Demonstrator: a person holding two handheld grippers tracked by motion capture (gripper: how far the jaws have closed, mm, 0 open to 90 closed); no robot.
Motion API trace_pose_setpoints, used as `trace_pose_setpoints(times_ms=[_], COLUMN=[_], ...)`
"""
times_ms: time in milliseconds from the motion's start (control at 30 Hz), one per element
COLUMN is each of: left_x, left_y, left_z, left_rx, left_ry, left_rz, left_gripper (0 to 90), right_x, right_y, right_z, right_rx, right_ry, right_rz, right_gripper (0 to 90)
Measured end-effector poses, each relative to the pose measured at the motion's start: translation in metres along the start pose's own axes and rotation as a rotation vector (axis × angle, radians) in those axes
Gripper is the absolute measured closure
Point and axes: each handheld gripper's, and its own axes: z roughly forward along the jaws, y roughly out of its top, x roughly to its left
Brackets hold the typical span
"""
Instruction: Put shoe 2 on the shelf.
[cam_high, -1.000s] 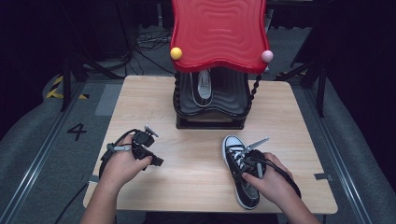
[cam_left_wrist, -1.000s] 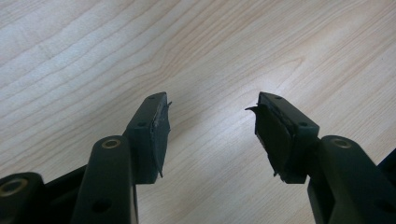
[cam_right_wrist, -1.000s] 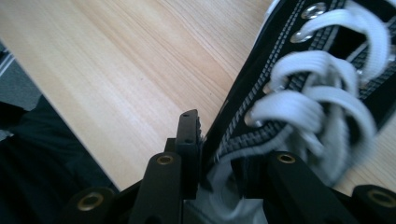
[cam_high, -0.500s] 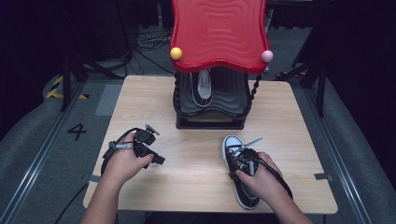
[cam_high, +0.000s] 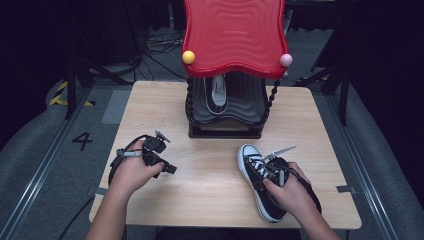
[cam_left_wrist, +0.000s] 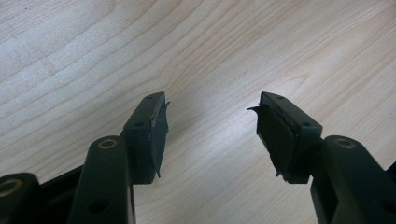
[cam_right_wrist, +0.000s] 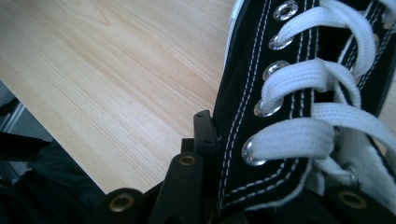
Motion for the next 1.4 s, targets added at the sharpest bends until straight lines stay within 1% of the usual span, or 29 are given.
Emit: trace_pose_setpoints(times_ms=[200,333,400,467,567,667,800,933,1000,1133,1167,1200,1233,1300,1400], left_x=[0.002,0.006,0.007,0.008,0.009,0.012,0.014,0.016,0.018,0.02,0.021,0.021,0.021,0.022,0.023], left_y=[-0.003,-0.007,-0.008,-0.01,-0.012,-0.015,-0.017,-0.02,-0.021,-0.026,-0.027,-0.029,-0.03,-0.033,-0.039], left_z=[-0.003,-0.004,-0.005,-0.005,-0.006,-0.008,-0.009,-0.01,-0.011,-0.012,-0.013,-0.013,-0.013,-0.013,-0.015], left_rx=[-0.007,-0.003,-0.006,-0.008,-0.01,-0.008,-0.01,-0.011,-0.013,-0.008,-0.006,-0.012,-0.001,0.001,-0.006], left_ry=[-0.004,0.001,0.0,0.001,0.003,0.008,0.009,0.008,0.015,0.009,0.015,0.02,0.016,0.016,0.024], left_rz=[-0.009,-0.021,-0.029,-0.032,-0.04,-0.043,-0.052,-0.061,-0.059,-0.074,-0.072,-0.081,-0.081,-0.085,-0.094], left_gripper=[43.7,43.7,43.7,43.7,43.7,43.6,43.6,43.5,43.5,43.3,43.2,43.3,43.4,43.2,42.9], right_x=[-0.001,0.002,0.003,0.005,0.006,0.008,0.012,0.013,0.013,0.012,0.011,0.011,0.01,0.009,0.007], right_y=[0.005,0.014,0.018,0.022,0.027,0.033,0.043,0.056,0.066,0.079,0.082,0.085,0.09,0.099,0.11], right_z=[-0.011,-0.026,-0.033,-0.042,-0.051,-0.061,-0.07,-0.073,-0.074,-0.075,-0.076,-0.076,-0.076,-0.076,-0.075], right_rx=[-0.025,-0.017,-0.017,-0.016,-0.009,-0.016,-0.03,-0.036,-0.046,-0.063,-0.066,-0.073,-0.078,-0.091,-0.104], right_ry=[0.008,0.009,0.002,0.001,0.019,0.037,0.032,0.007,-0.005,-0.014,-0.017,-0.021,-0.029,-0.044,-0.064], right_rz=[-0.003,-0.023,-0.034,-0.053,-0.069,-0.08,-0.1,-0.114,-0.121,-0.126,-0.127,-0.129,-0.129,-0.129,-0.134], right_gripper=[88.2,88.2,88.2,88.2,88.2,88.1,88.2,88.1,88.1,88.1,88.1,88.1,88.1,88.1,88.0])
